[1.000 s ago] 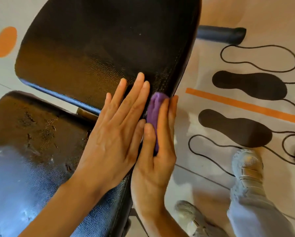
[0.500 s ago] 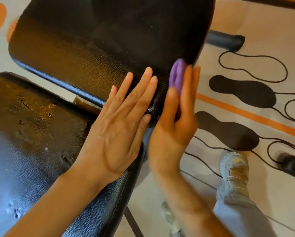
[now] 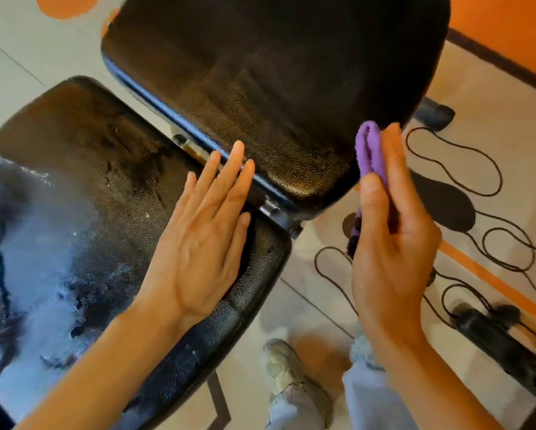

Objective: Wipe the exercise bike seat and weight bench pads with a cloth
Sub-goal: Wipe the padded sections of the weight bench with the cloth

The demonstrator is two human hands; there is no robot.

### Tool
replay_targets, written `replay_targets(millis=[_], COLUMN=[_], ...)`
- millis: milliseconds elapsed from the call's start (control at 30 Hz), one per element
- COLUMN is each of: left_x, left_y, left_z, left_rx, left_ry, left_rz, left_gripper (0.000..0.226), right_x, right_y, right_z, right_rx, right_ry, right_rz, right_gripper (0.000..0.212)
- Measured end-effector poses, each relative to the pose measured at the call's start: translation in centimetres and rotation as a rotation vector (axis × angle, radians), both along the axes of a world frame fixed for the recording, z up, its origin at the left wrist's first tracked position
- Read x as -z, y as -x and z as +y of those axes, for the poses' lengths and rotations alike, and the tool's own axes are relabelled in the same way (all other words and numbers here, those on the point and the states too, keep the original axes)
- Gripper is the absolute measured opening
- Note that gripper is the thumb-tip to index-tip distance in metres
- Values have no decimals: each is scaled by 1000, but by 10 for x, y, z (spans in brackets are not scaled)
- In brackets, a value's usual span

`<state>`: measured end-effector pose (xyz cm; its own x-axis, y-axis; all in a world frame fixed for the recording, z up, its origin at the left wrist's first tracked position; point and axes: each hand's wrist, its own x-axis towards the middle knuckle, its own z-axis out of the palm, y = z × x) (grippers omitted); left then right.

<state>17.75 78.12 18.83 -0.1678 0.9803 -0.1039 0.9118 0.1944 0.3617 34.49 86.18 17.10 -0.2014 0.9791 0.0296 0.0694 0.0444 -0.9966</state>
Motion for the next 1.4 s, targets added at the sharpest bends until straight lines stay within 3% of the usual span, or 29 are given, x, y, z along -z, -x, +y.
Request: replay_targets(millis=[333, 633, 767, 900, 1100, 1267, 1400], left_x=[-3, 7, 12, 15, 18, 16, 19], left_y=[14, 29, 30, 28, 27, 28, 27], left_z=[-47, -68, -70, -71, -72, -71, -72], left_rx=[-303, -439, -430, -444, -438, -451, -457], left_ry=[68, 119, 109, 84, 77, 60, 60], left_rz=[-8, 43, 19, 0, 21, 18, 26], left_gripper=[61, 67, 67, 67, 66, 66, 66], right_x=[-15, 22, 22, 16, 19, 4, 15], right_y=[24, 67, 46, 27, 125, 26, 82], right_z=[-26, -34, -47, -54, -7, -54, -27], right_rx=[-499, -574, -576, -631, -759, -763, -793], right_ry=[59, -437, -530, -544, -481, -556, -577], right_rz=[-132, -684, -785, -848, -837, -905, -853], right_gripper=[43, 44, 44, 45, 48, 47, 46])
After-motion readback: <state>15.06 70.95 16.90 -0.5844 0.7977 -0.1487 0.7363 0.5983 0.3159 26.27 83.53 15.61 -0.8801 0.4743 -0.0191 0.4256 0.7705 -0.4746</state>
